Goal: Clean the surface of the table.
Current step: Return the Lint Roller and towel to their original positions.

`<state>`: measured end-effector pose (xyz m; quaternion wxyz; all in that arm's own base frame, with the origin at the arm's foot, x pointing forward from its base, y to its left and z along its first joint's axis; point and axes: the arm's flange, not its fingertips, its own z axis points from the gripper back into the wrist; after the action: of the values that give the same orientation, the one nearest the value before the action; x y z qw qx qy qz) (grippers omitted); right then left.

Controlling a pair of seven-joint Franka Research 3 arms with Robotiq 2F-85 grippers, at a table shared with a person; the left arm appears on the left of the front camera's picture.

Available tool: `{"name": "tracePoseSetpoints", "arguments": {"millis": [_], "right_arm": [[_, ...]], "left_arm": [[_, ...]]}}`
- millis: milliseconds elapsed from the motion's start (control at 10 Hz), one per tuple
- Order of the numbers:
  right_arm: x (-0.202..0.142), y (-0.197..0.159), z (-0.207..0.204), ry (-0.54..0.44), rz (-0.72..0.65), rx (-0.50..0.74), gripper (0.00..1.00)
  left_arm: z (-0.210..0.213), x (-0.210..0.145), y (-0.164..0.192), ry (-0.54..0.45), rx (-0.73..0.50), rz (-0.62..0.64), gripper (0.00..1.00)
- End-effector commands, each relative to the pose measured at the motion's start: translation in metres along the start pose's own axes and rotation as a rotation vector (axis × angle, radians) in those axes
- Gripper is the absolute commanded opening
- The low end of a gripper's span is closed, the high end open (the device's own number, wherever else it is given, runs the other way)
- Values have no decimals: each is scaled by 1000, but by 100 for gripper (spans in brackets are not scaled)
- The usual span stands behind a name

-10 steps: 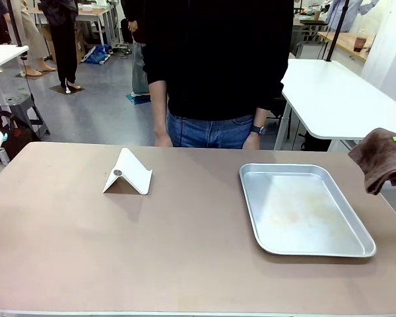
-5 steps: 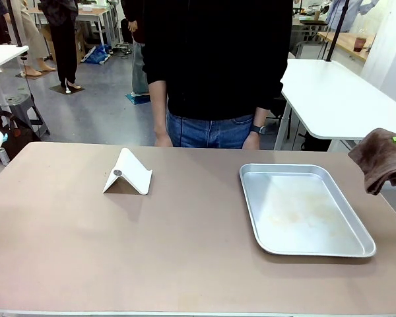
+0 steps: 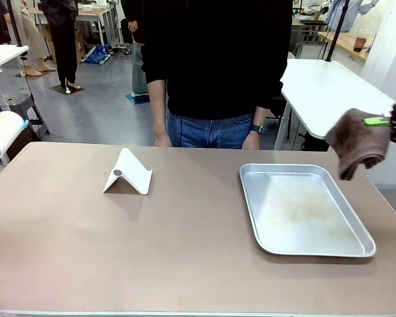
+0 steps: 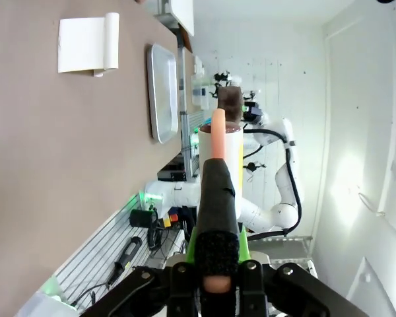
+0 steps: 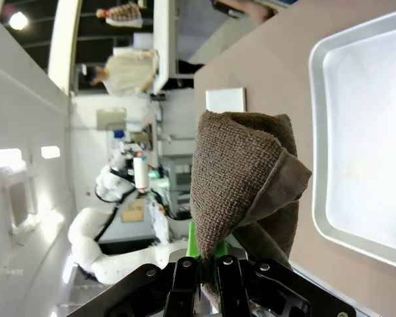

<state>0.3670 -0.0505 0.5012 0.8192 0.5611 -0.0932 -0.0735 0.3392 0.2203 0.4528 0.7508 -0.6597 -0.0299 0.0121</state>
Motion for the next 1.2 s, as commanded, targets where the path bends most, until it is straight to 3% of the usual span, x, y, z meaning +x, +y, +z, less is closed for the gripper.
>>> {"name": "tracePoseSetpoints", "arguments": {"millis": [0,300,600,900,1000,1100], "right_arm": [[1,32,-55,43,23,-58,7],[-6,62,-160,128,79,-98,7],[-13,50,-249,155,36,-211,7],[-5,23,-283,108,-17,-188,7],[-5,23,-270,168,-7,-193,7],[-12,18,-276,142,7,-236,7]], "left_arm": [[-51,10,-23,-12,94,35,22],[-129,37,-44,118,287,16,22],[-178,69,-52,115,400,42,22],[-223,90,-43,137,476,37,22],[-223,90,-44,182,479,36,22],[-217,85,-39,129,450,22,22]]}}
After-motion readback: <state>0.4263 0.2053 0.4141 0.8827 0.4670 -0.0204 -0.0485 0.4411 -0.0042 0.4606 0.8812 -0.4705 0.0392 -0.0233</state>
